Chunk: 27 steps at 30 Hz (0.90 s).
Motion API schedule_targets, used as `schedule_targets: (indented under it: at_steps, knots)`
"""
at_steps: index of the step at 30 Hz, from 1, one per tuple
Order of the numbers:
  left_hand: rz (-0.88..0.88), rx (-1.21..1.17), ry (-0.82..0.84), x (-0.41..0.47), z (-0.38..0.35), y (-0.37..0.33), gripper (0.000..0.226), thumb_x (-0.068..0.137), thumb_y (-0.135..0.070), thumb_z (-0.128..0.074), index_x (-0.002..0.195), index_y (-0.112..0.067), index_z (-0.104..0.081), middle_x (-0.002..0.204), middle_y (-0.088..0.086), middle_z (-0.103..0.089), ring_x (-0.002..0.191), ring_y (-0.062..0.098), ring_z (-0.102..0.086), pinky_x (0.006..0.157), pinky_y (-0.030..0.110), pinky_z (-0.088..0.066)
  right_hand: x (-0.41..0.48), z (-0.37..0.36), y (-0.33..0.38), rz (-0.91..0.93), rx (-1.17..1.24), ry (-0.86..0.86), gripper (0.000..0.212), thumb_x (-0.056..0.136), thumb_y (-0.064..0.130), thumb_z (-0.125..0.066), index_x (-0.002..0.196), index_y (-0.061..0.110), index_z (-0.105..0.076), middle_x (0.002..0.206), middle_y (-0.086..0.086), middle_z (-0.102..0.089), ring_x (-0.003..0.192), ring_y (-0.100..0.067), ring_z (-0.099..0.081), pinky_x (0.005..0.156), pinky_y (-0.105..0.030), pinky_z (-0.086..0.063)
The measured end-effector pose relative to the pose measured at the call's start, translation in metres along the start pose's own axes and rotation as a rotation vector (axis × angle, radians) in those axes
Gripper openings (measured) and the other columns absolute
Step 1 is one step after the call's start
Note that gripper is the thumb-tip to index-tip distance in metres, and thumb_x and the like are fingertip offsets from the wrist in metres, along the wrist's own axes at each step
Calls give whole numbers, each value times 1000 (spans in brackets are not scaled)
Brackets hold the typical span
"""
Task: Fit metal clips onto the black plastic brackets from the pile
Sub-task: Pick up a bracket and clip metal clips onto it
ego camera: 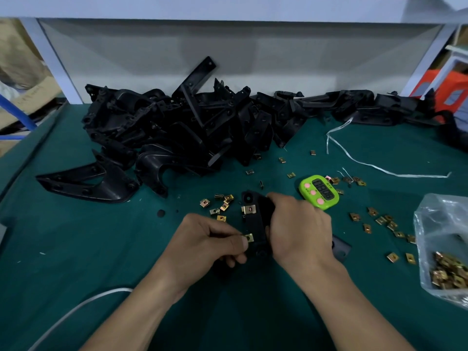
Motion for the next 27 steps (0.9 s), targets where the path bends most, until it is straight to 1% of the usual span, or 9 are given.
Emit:
schedule_targets:
  at_steps: [2, 4, 8, 11, 17, 21, 24, 25, 27]
  knots:
    - [5, -8, -14, 0, 0, 1, 17, 76, -23, -78, 67, -8, -78, 61, 14, -69, 57, 16, -61, 56, 23, -49, 0, 1, 1, -3, -11, -2, 24, 79, 8, -56, 85, 29, -45, 77, 6, -60, 77, -28, -65, 59, -32, -31]
    - [9, -14, -22, 0, 0, 2, 22, 76, -25, -77, 61, -8, -75, 56, 13, -65, 54, 16, -54, 52, 22, -44, -1, 0, 3, -8, -16, 4, 26, 79, 5, -54, 84, 29, -43, 76, 7, -57, 77, -27, -64, 58, -32, -30]
    - [0, -47, -29, -2, -4, -1, 28, 75, -24, -75, 51, -12, -68, 51, 11, -59, 51, 16, -45, 49, 20, -37, -1, -3, 10, 4, -12, 33, 29, 80, 4, -53, 86, 30, -41, 83, 5, -62, 83, -26, -66, 60, -32, -33]
    - [-8, -49, -26, -5, -9, -4, 29, 76, -26, -75, 51, -13, -66, 51, 11, -59, 52, 17, -43, 50, 21, -37, -2, -5, 13, 14, -15, 56, 28, 82, 5, -52, 88, 30, -42, 88, 4, -66, 87, -26, -66, 62, -32, -34]
    - [-51, -45, -28, -9, -17, -5, 32, 78, -32, -75, 54, -12, -67, 52, 10, -60, 55, 19, -43, 52, 24, -36, -5, -3, 7, 8, -6, 49, 31, 77, 6, -58, 87, 30, -42, 86, 4, -64, 86, -27, -66, 61, -32, -33]
    - [-76, -92, -30, -11, -21, -12, 29, 78, -32, -77, 57, -14, -70, 52, 9, -61, 52, 15, -45, 50, 19, -38, -7, 0, 7, 20, 68, 65, 28, 73, 10, -63, 89, 28, -48, 80, 3, -64, 84, -28, -65, 61, -32, -35]
    - [-26, -251, 48, -13, -30, -17, 31, 69, -38, -87, 54, -17, -68, 50, 4, -57, 47, 10, -50, 49, 17, -39, -7, 16, 9, 48, 209, 49, 19, 74, 21, -65, 87, 28, -52, 72, 6, -63, 76, -27, -62, 60, -33, -40]
    - [-10, -318, 99, -14, -35, -20, 34, 61, -42, -92, 54, -18, -68, 51, 2, -57, 47, 9, -52, 49, 17, -40, -8, 24, 13, 74, 228, 26, 16, 75, 25, -64, 83, 28, -51, 67, 7, -60, 73, -26, -61, 59, -32, -38]
    - [-14, -388, 185, -15, -43, -29, 46, 48, -53, -97, 56, -18, -69, 54, 0, -59, 49, 7, -53, 51, 17, -40, -9, 39, 20, 122, 208, 9, 20, 75, 30, -66, 76, 31, -46, 61, 8, -53, 70, -23, -61, 57, -31, -35]
Point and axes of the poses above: each hand's wrist, its own x-axis towards the middle knuckle, its own z-axis out of the back of the hand, y = z × x, the point moved 8 cm from there along x, towards the middle knuckle
